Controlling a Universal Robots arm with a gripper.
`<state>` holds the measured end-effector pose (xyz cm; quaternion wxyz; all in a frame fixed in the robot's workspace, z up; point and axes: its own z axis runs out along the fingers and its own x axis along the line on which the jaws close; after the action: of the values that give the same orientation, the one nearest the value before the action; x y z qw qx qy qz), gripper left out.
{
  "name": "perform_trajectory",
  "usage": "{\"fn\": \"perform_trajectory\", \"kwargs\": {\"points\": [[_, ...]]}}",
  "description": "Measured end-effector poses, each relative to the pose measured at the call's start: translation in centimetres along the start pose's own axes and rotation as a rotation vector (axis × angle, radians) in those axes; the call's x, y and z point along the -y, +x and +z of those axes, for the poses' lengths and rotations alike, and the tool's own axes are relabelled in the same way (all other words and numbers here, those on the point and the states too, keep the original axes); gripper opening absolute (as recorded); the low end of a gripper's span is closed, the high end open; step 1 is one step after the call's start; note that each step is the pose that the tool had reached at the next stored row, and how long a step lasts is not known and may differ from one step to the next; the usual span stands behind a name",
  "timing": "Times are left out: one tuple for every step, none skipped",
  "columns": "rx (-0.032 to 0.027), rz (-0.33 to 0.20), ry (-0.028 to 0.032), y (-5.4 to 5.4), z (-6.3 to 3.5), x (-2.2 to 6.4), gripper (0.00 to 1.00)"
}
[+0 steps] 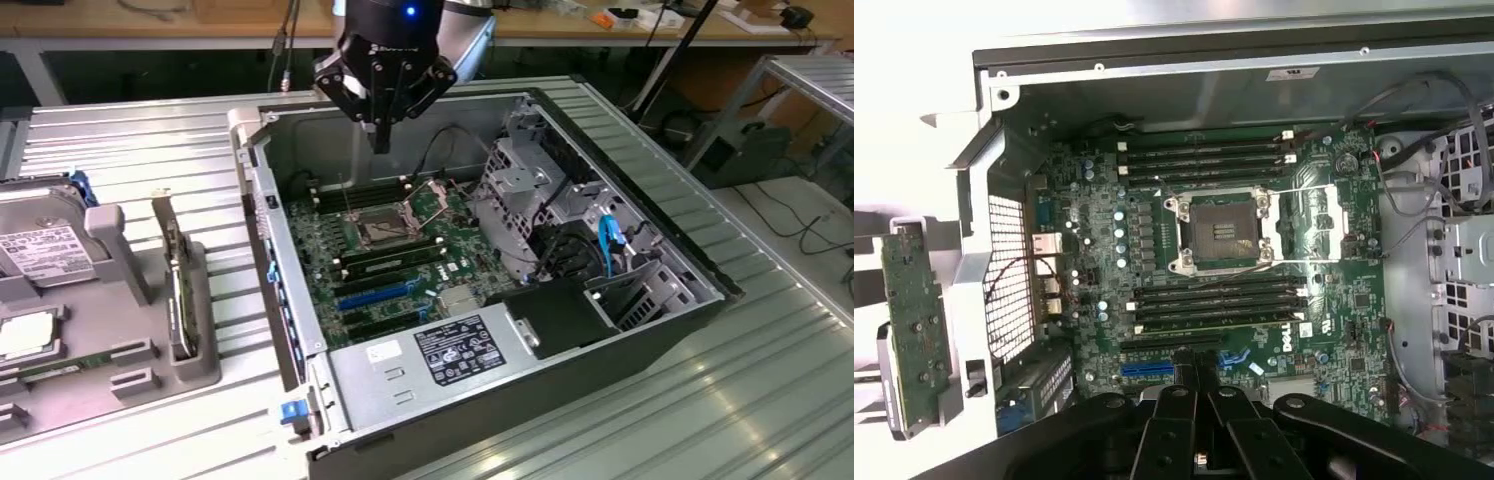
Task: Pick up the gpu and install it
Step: 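Reach for the gpu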
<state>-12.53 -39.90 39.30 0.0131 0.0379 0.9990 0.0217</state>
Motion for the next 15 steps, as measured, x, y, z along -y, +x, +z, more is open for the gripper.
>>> {"fn": "perform_trajectory", "kwargs": {"points": [[0.0000, 0.000, 0.0000, 0.1, 0.00, 0.01, 0.11], [-0.0001, 0.000, 0.0001, 0.2, 0.00, 0.02, 0.11], [-0.0001, 0.000, 0.0001, 0.4, 0.00, 0.03, 0.11], [0.0000, 0.000, 0.0000, 0.5, 0.01, 0.04, 0.11], [0.0000, 0.000, 0.0000, 0.8, 0.01, 0.06, 0.11], [0.0000, 0.000, 0.0000, 1.2, 0.01, 0.09, 0.11], [0.0000, 0.000, 0.0000, 1.9, 0.02, 0.14, 0.11], [0.0000, 0.000, 0.0000, 2.1, 0.01, 0.16, 0.11], [-0.0001, 0.000, 0.0000, 2.3, 0.01, 0.18, 0.11], [0.0000, 0.000, 0.0001, 2.5, 0.01, 0.19, 0.11], [0.0000, 0.000, 0.0000, 2.7, 0.01, 0.21, 0.11], [0.0000, 0.000, 0.0000, 2.9, 0.01, 0.23, 0.11], [0.0000, 0.000, -0.0001, 3.1, 0.01, 0.23, 0.11], [0.0000, 0.000, 0.0000, 3.3, 0.01, 0.25, 0.11], [0.0000, 0.000, 0.0000, 3.4, 0.01, 0.26, 0.11]]}}
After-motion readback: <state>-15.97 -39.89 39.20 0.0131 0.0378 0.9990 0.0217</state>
